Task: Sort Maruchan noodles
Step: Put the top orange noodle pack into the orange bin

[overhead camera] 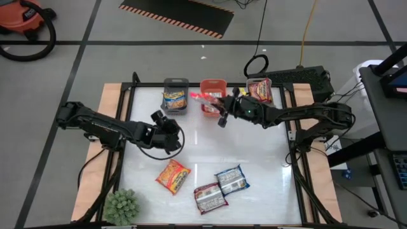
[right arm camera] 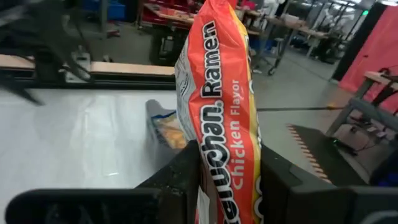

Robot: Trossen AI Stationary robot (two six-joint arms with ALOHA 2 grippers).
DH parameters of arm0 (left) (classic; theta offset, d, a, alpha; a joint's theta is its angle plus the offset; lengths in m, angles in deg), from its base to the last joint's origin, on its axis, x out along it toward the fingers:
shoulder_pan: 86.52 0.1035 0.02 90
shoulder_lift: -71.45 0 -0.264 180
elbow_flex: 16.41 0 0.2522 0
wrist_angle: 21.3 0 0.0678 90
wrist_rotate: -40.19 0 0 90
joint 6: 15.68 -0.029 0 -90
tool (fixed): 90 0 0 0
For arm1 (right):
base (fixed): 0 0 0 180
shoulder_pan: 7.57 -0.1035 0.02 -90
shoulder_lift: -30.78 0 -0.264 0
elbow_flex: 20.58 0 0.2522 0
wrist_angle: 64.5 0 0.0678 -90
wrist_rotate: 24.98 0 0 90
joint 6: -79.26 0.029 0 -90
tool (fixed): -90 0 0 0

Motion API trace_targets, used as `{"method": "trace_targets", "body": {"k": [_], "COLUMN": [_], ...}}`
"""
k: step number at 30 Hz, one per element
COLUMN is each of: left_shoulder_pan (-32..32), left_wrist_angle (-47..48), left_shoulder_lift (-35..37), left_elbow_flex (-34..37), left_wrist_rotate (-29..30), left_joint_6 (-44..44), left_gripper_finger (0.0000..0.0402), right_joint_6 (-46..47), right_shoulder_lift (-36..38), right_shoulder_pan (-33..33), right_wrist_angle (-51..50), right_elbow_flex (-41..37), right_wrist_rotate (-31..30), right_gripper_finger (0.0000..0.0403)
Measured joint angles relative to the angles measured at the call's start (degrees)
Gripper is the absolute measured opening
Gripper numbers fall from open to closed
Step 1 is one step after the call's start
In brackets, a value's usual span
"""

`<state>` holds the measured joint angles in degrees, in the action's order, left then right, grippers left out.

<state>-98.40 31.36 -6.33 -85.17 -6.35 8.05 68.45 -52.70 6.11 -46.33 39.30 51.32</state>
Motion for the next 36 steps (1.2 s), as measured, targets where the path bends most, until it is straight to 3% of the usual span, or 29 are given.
{"method": "trace_targets", "body": {"k": [3,8,18,26,30,36], "left_shoulder_pan": [-1.6,-4.8,-8.5,-8.9,-8.9,-8.9], "left_wrist_angle": [2.2,2.1,1.2,-0.6,-4.0,-5.8], "left_shoulder_lift": [-0.1,-0.1,-0.1,-0.1,-0.1,-0.1], "left_elbow_flex": [0.4,1.2,1.2,1.2,1.2,1.2], "left_wrist_rotate": [-2.1,-5.1,-5.5,-5.5,-5.5,-5.5], "left_joint_6": [4.2,7.2,10.4,10.8,8.2,5.4], "left_gripper_finger": [0.0232,0.0232,0.0232,0.0232,0.0232,0.0232], "right_joint_6": [-1.3,-8.5,-21.8,-22.5,-21.0,-24.9], "right_shoulder_lift": [-0.1,-0.1,-0.1,-1.7,-5.5,-9.6], "right_shoulder_pan": [1.9,3.4,4.6,7.7,9.1,9.2], "right_wrist_angle": [2.5,1.9,2.7,-1.0,-0.5,-0.1], "right_elbow_flex": [0.0,0.0,0.0,0.0,0.0,0.0], "right_wrist_rotate": [-0.5,-7.6,-2.7,-2.6,0.5,-2.8], "right_gripper_finger": [0.0097,0.0097,0.0096,0.0098,0.0100,0.0101]}}
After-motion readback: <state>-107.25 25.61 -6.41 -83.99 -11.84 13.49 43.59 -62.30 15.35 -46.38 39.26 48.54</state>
